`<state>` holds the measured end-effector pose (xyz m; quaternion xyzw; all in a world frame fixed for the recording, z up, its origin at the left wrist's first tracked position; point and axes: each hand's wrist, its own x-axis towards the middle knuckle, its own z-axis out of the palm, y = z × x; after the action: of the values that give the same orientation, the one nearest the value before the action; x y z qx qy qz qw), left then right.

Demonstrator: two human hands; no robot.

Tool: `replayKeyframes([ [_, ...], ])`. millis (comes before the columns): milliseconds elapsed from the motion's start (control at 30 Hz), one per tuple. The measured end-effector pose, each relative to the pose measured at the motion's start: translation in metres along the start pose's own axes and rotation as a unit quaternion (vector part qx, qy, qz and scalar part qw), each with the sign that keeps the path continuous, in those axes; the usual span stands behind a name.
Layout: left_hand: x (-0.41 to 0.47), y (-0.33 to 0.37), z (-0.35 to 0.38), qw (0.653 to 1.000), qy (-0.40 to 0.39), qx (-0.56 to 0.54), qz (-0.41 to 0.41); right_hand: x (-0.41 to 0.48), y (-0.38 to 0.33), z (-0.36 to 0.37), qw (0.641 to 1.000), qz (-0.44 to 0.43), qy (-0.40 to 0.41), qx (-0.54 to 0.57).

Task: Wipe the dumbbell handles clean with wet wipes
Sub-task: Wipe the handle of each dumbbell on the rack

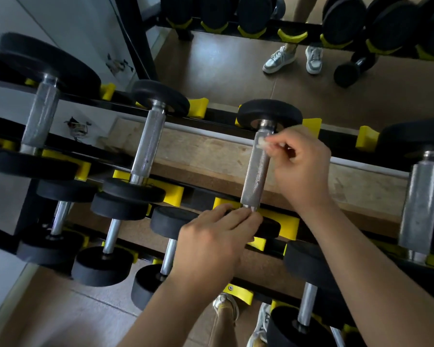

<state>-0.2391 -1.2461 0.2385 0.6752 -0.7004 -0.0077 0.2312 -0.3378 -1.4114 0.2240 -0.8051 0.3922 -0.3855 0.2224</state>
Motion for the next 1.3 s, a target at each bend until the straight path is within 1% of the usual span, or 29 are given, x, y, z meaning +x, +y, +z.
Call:
replayKeyframes([
  [33, -0.002, -0.005, 0.001, 1.0, 0.009, -0.028, 0.005, 0.004, 0.0, 0.002, 1.0, 0.011, 0.024, 0.0],
  [100, -0.002, -0.011, 0.001, 0.997, 0.024, -0.075, 0.001, -0.011, -0.004, 0.004, 0.998, 0.041, 0.036, -0.004],
  [133, -0.002, -0.013, 0.0, 0.995, 0.023, -0.092, -0.009, -0.021, -0.007, 0.005, 0.998, 0.052, 0.04, -0.008],
  [200, 0.0, -0.014, -0.002, 0.994, 0.01, -0.102, -0.033, -0.029, -0.008, 0.01, 0.996, 0.054, 0.072, -0.017],
  [267, 0.0, -0.011, -0.003, 0.994, -0.013, -0.097, -0.045, -0.013, -0.004, 0.015, 0.992, 0.04, 0.112, -0.03],
  [333, 0.001, -0.008, -0.003, 0.993, -0.038, -0.097, -0.055, 0.006, 0.0, 0.018, 0.989, 0.002, 0.137, -0.06],
  [433, 0.01, -0.004, -0.008, 0.986, -0.102, -0.106, -0.075, 0.008, 0.002, 0.019, 0.985, -0.022, 0.127, -0.119],
  [500, 0.02, 0.0, -0.014, 0.972, -0.143, -0.148, -0.115, 0.004, 0.003, 0.014, 0.983, -0.014, 0.133, -0.128],
  [533, 0.028, 0.002, -0.016, 0.966, -0.137, -0.175, -0.129, 0.002, 0.004, 0.011, 0.982, -0.01, 0.137, -0.13],
  [600, 0.047, 0.005, -0.017, 0.967, -0.066, -0.207, -0.136, 0.0, 0.001, 0.005, 0.985, 0.002, 0.132, -0.113],
  [667, 0.072, 0.003, -0.008, 0.977, 0.019, -0.172, -0.127, -0.003, -0.002, 0.004, 0.989, 0.022, 0.116, -0.084],
  [700, 0.085, 0.003, -0.001, 0.981, 0.039, -0.151, -0.119, -0.006, -0.003, 0.005, 0.99, 0.041, 0.107, -0.077],
  [767, 0.106, 0.0, 0.017, 0.988, 0.036, -0.116, -0.095, -0.009, -0.005, 0.007, 0.99, 0.081, 0.1, -0.065],
  [833, 0.119, -0.005, 0.028, 0.987, 0.047, -0.112, -0.102, -0.011, -0.006, 0.005, 0.988, 0.1, 0.112, -0.033],
  [900, 0.124, -0.009, 0.032, 0.973, 0.095, -0.145, -0.15, -0.011, -0.009, 0.001, 0.99, 0.083, 0.112, -0.012],
  [933, 0.123, -0.011, 0.032, 0.959, 0.107, -0.172, -0.2, -0.01, -0.01, 0.0, 0.992, 0.069, 0.102, -0.008],
  [967, 0.121, -0.012, 0.031, 0.934, 0.108, -0.214, -0.263, -0.008, -0.012, 0.0, 0.994, 0.057, 0.091, -0.006],
  [1033, 0.119, -0.013, 0.031, 0.871, 0.104, -0.316, -0.363, -0.005, -0.01, 0.001, 0.996, 0.037, 0.079, 0.0],
  [1067, 0.12, -0.012, 0.031, 0.855, 0.108, -0.332, -0.385, -0.004, -0.007, 0.001, 0.996, 0.029, 0.079, 0.003],
  [1100, 0.123, -0.013, 0.033, 0.853, 0.111, -0.327, -0.392, -0.004, -0.004, 0.0, 0.996, 0.023, 0.083, 0.009],
  [1133, 0.127, -0.013, 0.035, 0.859, 0.113, -0.308, -0.394, -0.005, 0.0, 0.0, 0.995, 0.025, 0.09, 0.019],
  [1200, 0.132, -0.013, 0.037, 0.894, 0.124, -0.219, -0.371, -0.007, 0.005, -0.001, 0.994, 0.041, 0.094, 0.032],
  [1233, 0.132, -0.012, 0.038, 0.916, 0.141, -0.164, -0.337, -0.008, 0.005, -0.001, 0.994, 0.049, 0.088, 0.032],
  [1300, 0.126, -0.01, 0.037, 0.952, 0.167, -0.088, -0.24, -0.007, 0.003, -0.003, 0.996, 0.064, 0.056, 0.037],
])
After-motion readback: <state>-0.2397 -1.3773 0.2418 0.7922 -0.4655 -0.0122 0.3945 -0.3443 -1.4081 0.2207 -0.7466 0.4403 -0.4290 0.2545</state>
